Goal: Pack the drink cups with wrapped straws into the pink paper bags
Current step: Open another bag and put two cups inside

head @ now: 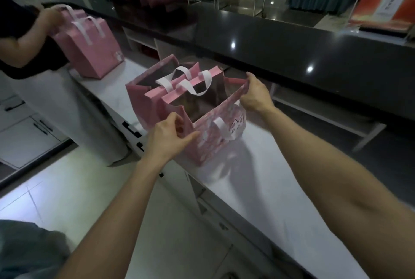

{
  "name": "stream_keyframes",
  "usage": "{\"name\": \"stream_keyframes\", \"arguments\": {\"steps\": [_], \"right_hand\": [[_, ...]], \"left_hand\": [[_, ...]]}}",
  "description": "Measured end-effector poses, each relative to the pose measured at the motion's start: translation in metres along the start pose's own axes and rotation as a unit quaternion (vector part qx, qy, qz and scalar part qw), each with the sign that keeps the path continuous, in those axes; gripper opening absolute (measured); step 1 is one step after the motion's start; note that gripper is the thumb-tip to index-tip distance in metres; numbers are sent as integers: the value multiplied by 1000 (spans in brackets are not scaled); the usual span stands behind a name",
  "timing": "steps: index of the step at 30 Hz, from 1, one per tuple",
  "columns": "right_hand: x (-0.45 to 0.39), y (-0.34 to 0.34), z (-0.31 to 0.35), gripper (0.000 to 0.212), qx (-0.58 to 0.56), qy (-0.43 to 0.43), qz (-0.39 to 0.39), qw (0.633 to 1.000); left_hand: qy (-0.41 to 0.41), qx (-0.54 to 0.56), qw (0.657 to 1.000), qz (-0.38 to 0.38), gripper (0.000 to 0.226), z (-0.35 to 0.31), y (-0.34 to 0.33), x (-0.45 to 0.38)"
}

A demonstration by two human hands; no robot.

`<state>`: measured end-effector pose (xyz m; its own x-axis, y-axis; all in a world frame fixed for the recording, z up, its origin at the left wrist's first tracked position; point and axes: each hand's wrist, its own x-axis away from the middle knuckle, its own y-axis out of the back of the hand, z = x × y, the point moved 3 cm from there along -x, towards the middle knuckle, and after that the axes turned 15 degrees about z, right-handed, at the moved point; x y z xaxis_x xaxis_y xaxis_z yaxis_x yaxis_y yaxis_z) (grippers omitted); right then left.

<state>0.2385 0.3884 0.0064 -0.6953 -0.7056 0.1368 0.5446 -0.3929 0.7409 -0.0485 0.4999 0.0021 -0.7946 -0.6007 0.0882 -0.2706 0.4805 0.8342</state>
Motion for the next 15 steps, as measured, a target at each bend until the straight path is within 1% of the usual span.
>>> {"name": "stream_keyframes", "arguments": {"steps": [1, 2, 4, 5, 6, 8, 10, 13, 15], "right_hand": [[-4, 1, -1, 74, 10, -3, 3, 1000], [-6, 2, -3, 64, 15, 0, -3, 1000], [-2, 7, -7, 35, 11, 15, -32, 999], [4, 11, -10, 21, 8, 25, -48, 999], [12, 16, -13, 11, 8, 41, -64, 997], [36, 29, -22, 13, 16, 69, -102, 992], [68, 46, -38, 13, 6, 77, -140, 987], [123, 75, -75, 13, 6, 60, -207, 977], [163, 96, -106, 16, 5, 41, -257, 965]], "left_hand": [[-6, 3, 1000, 8, 53, -2, -1, -3], [-12, 1, 1000, 13, 45, -3, -2, -6], [-25, -7, 1000, 3, 24, -5, -4, -8], [-30, -7, 999, -8, 16, -5, -4, -7], [-36, -2, 999, -21, 12, -5, -3, -7], [-57, 17, 998, -37, 12, -8, -3, -7], [-85, 36, 995, -32, 18, -16, -5, -10], [-135, 74, 988, 16, 36, -42, -16, -20], [-165, 81, 982, 50, 40, -67, -31, -29]]}}
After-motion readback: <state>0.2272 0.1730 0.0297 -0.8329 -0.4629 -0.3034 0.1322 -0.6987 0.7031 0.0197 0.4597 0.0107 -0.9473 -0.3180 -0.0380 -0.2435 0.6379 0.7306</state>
